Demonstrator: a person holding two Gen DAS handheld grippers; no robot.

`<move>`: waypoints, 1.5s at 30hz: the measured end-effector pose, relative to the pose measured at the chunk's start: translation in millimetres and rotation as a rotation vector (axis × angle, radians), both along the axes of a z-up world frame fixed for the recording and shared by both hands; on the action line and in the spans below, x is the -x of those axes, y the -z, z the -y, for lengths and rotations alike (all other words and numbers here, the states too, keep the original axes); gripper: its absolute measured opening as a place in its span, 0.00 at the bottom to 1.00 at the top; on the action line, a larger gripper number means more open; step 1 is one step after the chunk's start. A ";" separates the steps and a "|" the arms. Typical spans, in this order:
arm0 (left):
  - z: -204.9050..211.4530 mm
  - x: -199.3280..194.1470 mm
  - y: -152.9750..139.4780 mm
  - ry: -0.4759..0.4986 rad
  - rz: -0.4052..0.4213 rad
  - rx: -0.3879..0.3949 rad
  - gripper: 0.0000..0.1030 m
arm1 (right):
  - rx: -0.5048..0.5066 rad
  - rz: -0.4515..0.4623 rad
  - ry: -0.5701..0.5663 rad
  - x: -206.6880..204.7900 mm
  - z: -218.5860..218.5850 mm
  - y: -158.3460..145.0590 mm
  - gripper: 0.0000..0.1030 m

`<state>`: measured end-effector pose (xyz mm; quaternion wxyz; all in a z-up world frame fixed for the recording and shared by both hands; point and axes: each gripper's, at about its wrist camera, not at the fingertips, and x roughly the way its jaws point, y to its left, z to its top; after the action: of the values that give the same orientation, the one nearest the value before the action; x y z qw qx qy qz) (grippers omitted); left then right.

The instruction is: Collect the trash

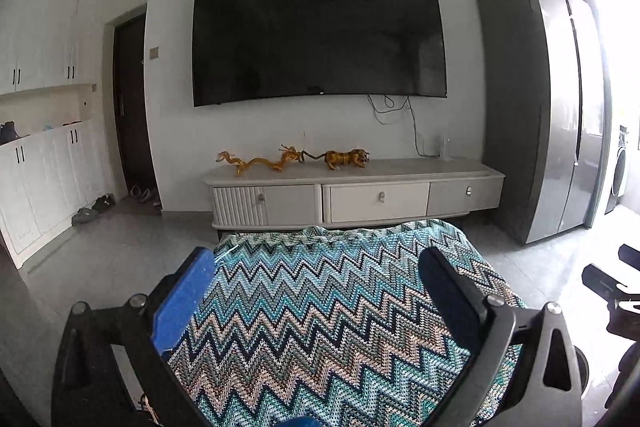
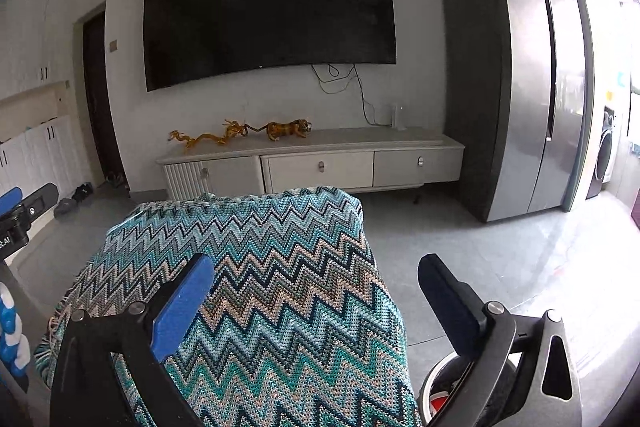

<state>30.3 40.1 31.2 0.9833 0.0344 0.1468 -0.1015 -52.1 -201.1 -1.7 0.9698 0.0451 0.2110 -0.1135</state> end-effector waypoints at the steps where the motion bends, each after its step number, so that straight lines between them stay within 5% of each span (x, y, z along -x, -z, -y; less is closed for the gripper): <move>1: 0.0 0.9 0.0 -0.001 0.001 0.001 1.00 | 0.004 0.002 0.004 0.7 -0.4 -0.2 1.00; 45: 24.6 12.6 4.6 0.061 0.003 -0.043 1.00 | -0.005 -0.027 0.181 20.3 41.6 25.8 1.00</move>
<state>17.7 15.5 26.6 0.9791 0.0599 0.1462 -0.1282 -72.4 -242.7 -27.5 0.9526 0.0647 0.2195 -0.2007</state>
